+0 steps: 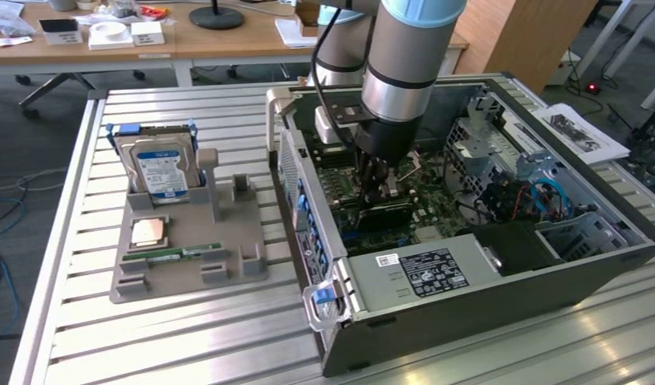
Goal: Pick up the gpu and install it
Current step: 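Press down on the gpu until it lock into place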
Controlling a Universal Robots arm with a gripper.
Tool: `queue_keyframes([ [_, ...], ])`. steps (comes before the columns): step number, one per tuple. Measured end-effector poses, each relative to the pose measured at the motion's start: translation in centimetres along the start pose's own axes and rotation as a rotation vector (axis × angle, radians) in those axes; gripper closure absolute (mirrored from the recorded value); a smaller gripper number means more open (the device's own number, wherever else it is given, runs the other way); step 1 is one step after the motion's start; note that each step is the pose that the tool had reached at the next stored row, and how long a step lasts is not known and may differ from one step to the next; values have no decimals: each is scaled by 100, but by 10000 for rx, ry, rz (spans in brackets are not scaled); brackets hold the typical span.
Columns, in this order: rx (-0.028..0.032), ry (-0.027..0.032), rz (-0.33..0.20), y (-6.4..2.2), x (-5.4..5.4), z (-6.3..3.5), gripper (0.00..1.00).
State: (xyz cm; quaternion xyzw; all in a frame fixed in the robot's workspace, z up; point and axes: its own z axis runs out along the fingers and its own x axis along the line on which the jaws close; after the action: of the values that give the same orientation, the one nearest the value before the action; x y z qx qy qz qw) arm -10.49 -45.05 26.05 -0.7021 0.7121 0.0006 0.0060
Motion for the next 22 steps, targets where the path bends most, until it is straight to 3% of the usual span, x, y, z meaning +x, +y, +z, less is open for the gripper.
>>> queue_keyframes([
  [5, 8, -16, 1, -1, -2, -34, 89],
  [14, 0, 6, 0, -2, -3, -268, 89],
  [22, 0, 15, 0, -38, -3, -279, 89],
])
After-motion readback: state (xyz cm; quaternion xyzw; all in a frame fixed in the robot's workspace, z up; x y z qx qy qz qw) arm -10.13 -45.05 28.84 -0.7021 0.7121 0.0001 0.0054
